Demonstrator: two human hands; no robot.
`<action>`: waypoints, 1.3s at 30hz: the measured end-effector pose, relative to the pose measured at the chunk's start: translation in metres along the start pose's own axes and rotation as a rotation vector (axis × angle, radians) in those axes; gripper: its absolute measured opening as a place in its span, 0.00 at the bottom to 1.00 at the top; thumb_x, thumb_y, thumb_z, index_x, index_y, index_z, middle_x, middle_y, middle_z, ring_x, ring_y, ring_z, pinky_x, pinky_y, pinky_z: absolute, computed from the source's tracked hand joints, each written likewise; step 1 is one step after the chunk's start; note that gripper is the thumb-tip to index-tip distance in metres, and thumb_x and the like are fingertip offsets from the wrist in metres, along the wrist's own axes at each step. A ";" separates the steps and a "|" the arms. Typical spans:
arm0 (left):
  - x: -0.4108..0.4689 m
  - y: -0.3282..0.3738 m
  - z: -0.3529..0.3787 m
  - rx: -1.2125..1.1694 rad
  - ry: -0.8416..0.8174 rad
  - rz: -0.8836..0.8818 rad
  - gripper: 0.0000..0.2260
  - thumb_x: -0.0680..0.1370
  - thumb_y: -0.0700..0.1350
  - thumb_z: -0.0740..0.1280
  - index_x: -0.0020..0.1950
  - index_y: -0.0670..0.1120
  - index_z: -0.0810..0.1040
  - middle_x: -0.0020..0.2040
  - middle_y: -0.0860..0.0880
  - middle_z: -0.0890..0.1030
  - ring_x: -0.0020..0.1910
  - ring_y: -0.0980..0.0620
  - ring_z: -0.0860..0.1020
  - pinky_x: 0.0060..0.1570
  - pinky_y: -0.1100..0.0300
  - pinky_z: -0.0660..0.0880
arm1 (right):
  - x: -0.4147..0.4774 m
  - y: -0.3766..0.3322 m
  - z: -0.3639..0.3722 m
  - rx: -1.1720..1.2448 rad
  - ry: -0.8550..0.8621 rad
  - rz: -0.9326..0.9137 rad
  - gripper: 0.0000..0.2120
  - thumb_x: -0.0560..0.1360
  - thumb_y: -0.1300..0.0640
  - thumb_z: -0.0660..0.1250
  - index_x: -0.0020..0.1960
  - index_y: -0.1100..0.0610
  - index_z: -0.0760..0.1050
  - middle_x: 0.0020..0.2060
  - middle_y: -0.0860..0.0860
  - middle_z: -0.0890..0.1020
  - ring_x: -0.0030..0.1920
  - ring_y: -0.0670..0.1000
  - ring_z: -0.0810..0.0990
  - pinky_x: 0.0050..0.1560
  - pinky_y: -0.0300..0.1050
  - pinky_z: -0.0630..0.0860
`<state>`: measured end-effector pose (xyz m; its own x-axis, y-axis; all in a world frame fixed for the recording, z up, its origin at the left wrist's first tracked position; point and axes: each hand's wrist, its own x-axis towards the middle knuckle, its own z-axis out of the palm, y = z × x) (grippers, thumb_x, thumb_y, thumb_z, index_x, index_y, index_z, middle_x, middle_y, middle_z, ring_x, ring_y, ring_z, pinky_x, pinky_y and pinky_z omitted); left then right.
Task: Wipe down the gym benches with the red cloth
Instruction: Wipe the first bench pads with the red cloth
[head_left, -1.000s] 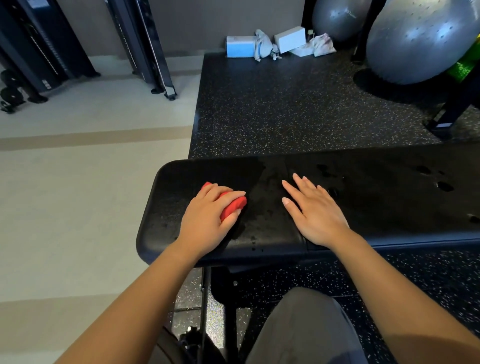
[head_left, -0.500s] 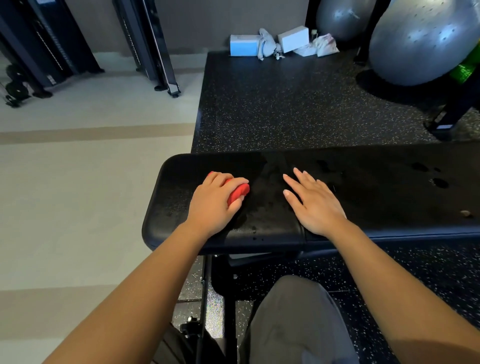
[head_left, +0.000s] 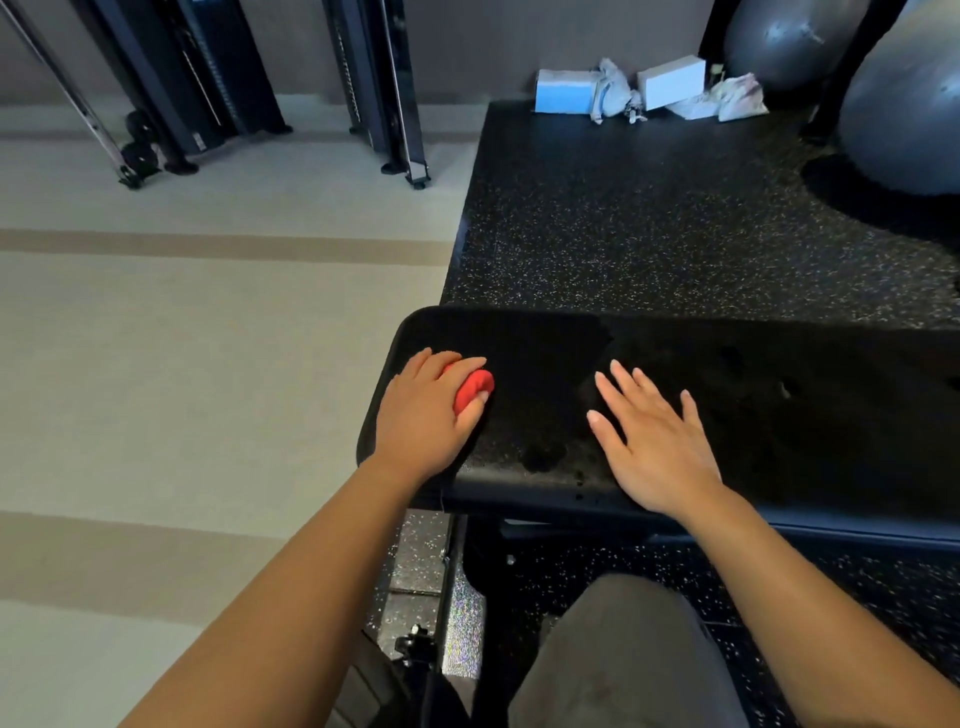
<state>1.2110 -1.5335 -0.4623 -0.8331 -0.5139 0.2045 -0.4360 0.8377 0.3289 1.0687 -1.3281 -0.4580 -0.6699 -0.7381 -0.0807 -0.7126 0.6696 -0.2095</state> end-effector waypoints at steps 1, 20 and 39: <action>0.004 0.000 0.000 0.000 -0.017 -0.011 0.25 0.76 0.62 0.51 0.71 0.56 0.67 0.69 0.51 0.71 0.72 0.46 0.62 0.68 0.45 0.64 | 0.000 0.001 0.000 -0.004 0.000 0.000 0.28 0.80 0.40 0.41 0.78 0.46 0.45 0.77 0.42 0.43 0.76 0.43 0.39 0.73 0.55 0.38; -0.024 -0.006 -0.011 -0.005 -0.009 -0.008 0.24 0.79 0.59 0.57 0.73 0.51 0.66 0.70 0.51 0.70 0.73 0.49 0.61 0.70 0.54 0.60 | -0.002 0.000 0.000 0.015 0.016 -0.011 0.27 0.80 0.41 0.42 0.78 0.48 0.48 0.77 0.43 0.46 0.76 0.44 0.41 0.75 0.52 0.40; -0.050 -0.015 -0.010 0.007 0.103 0.012 0.18 0.78 0.56 0.60 0.65 0.49 0.74 0.61 0.50 0.77 0.64 0.48 0.70 0.63 0.56 0.67 | -0.002 -0.001 0.001 -0.002 0.017 -0.003 0.28 0.81 0.40 0.42 0.78 0.48 0.48 0.77 0.45 0.46 0.76 0.45 0.42 0.74 0.53 0.40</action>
<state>1.2625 -1.5228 -0.4679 -0.7990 -0.5197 0.3025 -0.4286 0.8451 0.3196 1.0707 -1.3272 -0.4586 -0.6712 -0.7385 -0.0636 -0.7148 0.6676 -0.2082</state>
